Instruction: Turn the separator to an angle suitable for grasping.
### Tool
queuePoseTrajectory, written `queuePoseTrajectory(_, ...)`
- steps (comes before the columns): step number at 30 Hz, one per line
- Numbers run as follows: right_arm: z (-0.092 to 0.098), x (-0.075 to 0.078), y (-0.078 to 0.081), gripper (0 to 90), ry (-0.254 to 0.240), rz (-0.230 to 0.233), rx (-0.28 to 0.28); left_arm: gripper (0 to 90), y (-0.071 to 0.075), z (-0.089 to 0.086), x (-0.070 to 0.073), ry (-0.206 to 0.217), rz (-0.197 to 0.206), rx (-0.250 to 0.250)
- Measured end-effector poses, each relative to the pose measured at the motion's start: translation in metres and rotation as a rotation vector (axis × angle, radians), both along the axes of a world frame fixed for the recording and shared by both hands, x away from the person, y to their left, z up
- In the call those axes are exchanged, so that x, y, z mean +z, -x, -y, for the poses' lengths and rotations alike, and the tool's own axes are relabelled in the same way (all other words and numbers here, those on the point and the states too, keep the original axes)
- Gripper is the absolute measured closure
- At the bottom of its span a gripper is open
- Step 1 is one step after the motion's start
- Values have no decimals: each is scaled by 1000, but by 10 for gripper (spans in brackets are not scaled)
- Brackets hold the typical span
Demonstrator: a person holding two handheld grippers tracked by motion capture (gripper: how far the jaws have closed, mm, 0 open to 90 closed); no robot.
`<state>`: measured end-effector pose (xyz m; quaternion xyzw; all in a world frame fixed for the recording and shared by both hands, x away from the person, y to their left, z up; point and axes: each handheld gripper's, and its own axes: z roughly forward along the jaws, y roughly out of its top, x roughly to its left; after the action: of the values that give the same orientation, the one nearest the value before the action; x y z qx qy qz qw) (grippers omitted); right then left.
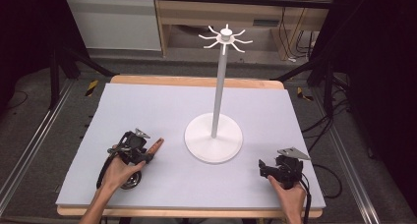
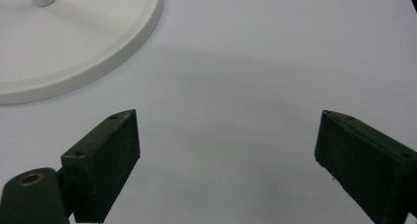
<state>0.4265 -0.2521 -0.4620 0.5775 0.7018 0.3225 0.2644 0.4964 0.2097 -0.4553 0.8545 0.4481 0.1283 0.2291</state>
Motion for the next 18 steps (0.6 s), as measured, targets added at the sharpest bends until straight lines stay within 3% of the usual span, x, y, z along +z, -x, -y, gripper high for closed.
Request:
queuePoseTrajectory(10, 1, 0, 0, 102, -9, -8, -4, 578, -11, 6, 1, -26, -29, -4)
queuePoseTrajectory(18, 1, 0, 0, 102, -5, -11, 4, 575, -17, 10, 2, -52, -75, -1)
